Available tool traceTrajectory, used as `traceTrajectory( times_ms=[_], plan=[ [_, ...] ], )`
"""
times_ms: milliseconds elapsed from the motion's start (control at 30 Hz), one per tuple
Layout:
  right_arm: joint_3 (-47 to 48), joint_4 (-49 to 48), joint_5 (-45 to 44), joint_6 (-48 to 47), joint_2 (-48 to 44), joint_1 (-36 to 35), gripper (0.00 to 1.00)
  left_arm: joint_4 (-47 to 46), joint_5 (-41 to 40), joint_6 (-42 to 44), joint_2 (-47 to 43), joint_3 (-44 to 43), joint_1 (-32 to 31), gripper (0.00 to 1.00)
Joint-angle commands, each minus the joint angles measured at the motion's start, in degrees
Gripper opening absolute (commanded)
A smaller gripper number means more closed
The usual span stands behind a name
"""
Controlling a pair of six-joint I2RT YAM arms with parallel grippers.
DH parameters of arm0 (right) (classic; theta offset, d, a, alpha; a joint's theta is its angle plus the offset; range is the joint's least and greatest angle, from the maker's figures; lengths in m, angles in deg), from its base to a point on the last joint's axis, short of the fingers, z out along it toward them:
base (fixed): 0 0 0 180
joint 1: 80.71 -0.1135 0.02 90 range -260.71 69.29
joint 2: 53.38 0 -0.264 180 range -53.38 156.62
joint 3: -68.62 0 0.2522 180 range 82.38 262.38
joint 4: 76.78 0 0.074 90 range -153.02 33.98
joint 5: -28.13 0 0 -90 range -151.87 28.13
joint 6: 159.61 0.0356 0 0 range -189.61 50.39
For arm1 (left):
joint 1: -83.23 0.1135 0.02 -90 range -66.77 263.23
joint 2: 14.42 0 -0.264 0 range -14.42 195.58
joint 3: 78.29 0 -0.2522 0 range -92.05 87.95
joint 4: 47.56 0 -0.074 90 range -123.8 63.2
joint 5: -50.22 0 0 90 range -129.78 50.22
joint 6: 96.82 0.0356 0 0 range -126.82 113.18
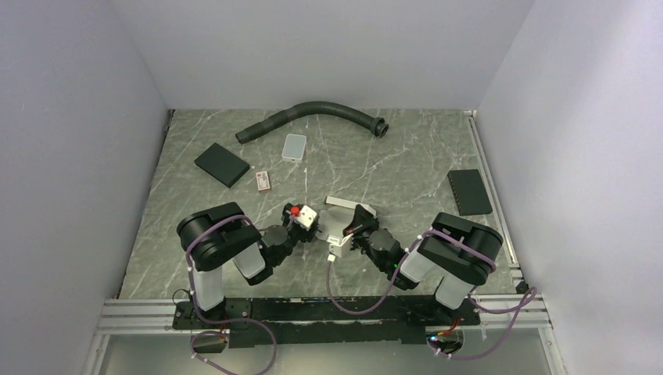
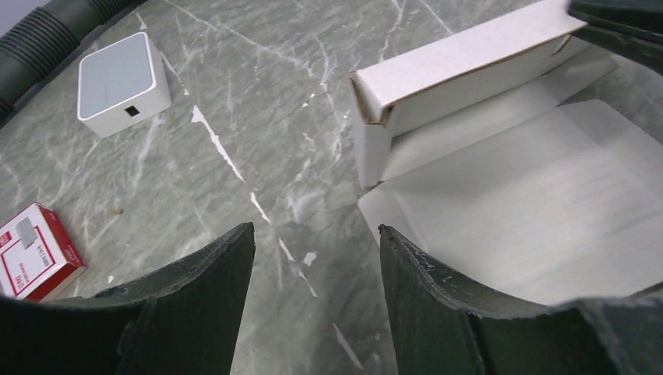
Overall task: Fold the paper box
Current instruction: Fold the paper box at the center of the board.
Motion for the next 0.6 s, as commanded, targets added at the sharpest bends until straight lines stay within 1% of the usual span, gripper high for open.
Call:
traceTrajectory(
  times_ms=[0, 200, 333, 567],
  plan=[
    [0.38, 3.86, 2.36, 2.63, -0.77, -0.26, 0.00, -2.99, 4.26, -1.96, -2.69, 0.64, 2.08, 0.65],
    [0.57, 4.71, 2.62, 3.42, -1.70, -0.26, 0.00, -3.00, 10.89, -3.49, -1.00, -1.22, 3.07, 0.65],
    [0.67, 4.82, 2.63, 3.66, -1.74, -0.25, 0.00, -2.99, 12.15, -3.59, 1.78, -4.66, 3.13, 0.64],
    [0.55, 4.51, 2.79, 3.58, -1.41, -0.26, 0.00, -3.04, 11.33, -2.91, 5.31, -8.61, 5.01, 0.53]
  ],
)
